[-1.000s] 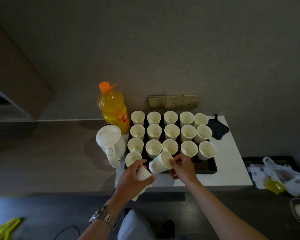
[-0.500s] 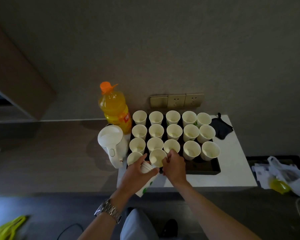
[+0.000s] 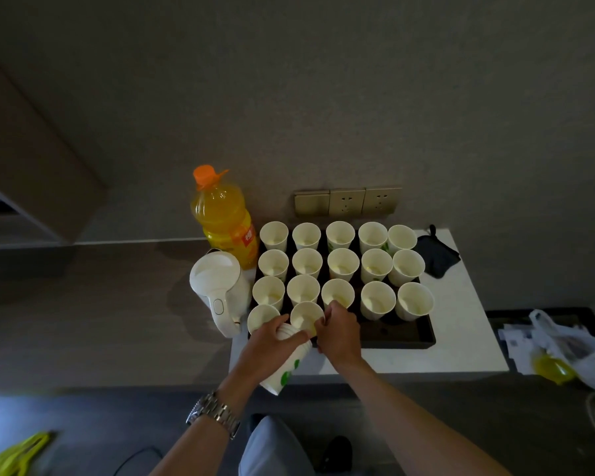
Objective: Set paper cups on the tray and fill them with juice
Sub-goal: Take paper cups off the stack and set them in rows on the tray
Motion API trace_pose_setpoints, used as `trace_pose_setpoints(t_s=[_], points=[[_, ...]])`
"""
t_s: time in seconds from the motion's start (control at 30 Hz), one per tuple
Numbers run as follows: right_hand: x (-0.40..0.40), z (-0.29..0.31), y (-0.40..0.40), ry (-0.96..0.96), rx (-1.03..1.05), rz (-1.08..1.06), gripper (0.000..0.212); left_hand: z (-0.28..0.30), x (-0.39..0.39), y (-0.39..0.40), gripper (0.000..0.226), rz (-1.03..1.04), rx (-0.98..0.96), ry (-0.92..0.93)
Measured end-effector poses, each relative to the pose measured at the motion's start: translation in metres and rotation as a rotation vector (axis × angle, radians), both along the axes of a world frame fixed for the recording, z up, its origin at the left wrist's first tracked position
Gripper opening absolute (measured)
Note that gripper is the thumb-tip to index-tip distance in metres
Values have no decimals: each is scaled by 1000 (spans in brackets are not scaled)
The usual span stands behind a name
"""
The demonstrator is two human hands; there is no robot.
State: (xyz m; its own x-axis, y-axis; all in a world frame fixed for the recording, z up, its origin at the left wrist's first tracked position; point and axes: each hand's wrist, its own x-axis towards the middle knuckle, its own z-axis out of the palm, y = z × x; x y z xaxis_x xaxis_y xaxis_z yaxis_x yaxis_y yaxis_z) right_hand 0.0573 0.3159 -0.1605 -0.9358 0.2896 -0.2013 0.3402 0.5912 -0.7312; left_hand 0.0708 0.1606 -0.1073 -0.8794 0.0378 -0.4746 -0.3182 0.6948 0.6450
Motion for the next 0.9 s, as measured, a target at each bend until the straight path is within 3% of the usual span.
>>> trace_pose_setpoints(t_s=[0.2,0.37,0.53,0.6,0.7,0.8,0.9], points=[[1,-10,0,-13,-70,18,19,9,5,6,55,-6,-62,40],[11,6,3,15,-89,26,14,15,10,7,69,46,-77,59],[21,26,11,69,-7,-10,21,24,15,11,78,63,-77,143],[21,28,17,58,-97,23,28,28,16,15,76,27,-89,173],[18,37,27,-85,-274,184,36,32,16,21,73,-29,-123,215],[21,46,38,-321,-451,323,28,30,14,25,71,-75,-88,233],[31,48,51,-400,-507,351,24,28,16,30,67,-134,-29,251]])
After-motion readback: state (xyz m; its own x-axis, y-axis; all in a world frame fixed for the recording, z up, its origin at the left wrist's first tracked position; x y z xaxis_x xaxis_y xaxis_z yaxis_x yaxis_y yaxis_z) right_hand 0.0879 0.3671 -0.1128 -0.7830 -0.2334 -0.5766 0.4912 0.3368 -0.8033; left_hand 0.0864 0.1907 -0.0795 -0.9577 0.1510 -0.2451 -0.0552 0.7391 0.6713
